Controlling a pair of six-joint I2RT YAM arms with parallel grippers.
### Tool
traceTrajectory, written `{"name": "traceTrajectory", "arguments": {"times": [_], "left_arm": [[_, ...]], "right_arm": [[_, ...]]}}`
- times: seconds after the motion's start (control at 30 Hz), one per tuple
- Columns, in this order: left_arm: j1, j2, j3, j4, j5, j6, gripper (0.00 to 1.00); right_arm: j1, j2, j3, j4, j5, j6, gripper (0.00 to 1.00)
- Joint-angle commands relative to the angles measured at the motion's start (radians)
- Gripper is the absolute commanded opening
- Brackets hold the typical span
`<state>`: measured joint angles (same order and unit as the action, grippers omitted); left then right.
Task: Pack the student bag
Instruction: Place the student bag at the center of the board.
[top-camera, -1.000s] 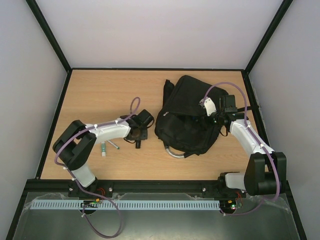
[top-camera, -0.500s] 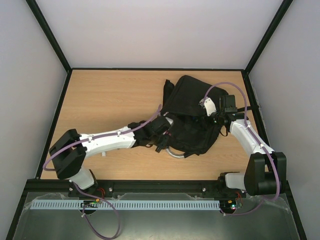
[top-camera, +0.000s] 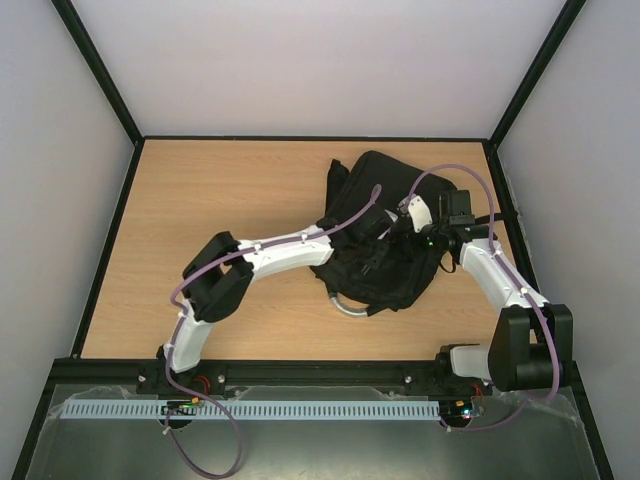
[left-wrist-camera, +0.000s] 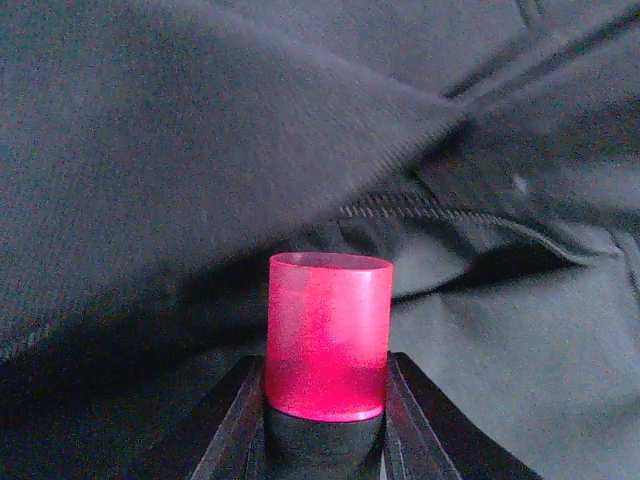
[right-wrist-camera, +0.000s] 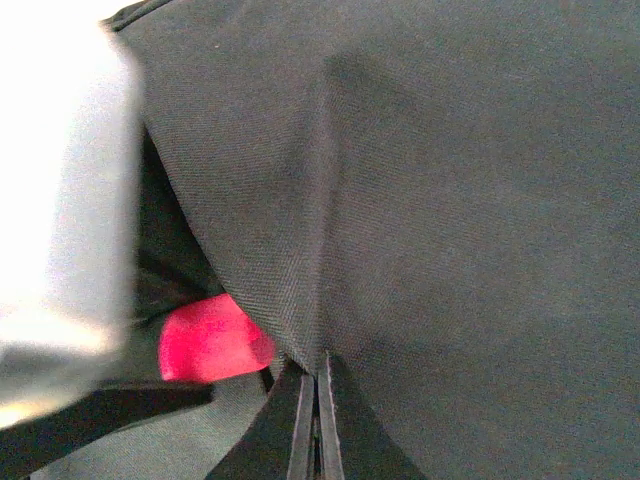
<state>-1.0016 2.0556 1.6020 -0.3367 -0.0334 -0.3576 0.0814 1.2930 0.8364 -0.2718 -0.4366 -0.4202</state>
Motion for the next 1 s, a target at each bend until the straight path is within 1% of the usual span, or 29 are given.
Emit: {"name": "traceTrajectory", "arguments": {"times": [0.0, 0.17, 0.2, 0.27, 0.33, 0.53, 0.63, 0.8, 0.97], "left_arm": [[0.022, 0.081, 0.123, -0.077, -0.055, 0.012, 0.23], [0.049, 0.165, 0.209, -0.125, -0.113, -0.031, 0.24], [0.053, 0.167, 0.207, -0.122, -0.121, -0.04, 0.27], [0.056, 0.168, 0.204, -0.122, -0.133, -0.053, 0.36], [0.055, 0.155, 0.193, -0.12, -0.135, -0.058, 0.42], [0.027, 0.044, 0.118, -0.122, -0.142, -0.07, 0.53], [0.011, -0.005, 0.067, -0.128, -0.128, -0.077, 0.55], [0.004, -0.04, -0.035, -0.108, -0.068, -0.126, 0.55], [0.0, -0.028, -0.062, -0.078, -0.008, -0.173, 0.55]], "right_arm": [[0.001, -0.003, 0.003, -0.056, -0.058, -0.005, 0.01], [0.001, 0.002, 0.003, -0.056, -0.058, -0.005, 0.01], [0.001, 0.003, 0.003, -0.056, -0.057, -0.005, 0.01], [0.001, 0.005, 0.003, -0.057, -0.056, -0.006, 0.01], [0.001, 0.006, 0.004, -0.056, -0.058, -0.006, 0.01], [0.001, 0.013, 0.004, -0.058, -0.059, -0.009, 0.01], [0.001, 0.011, 0.005, -0.06, -0.059, -0.009, 0.01], [0.001, 0.011, 0.004, -0.059, -0.059, -0.011, 0.01], [0.001, 0.015, 0.004, -0.062, -0.062, -0.012, 0.01]]}}
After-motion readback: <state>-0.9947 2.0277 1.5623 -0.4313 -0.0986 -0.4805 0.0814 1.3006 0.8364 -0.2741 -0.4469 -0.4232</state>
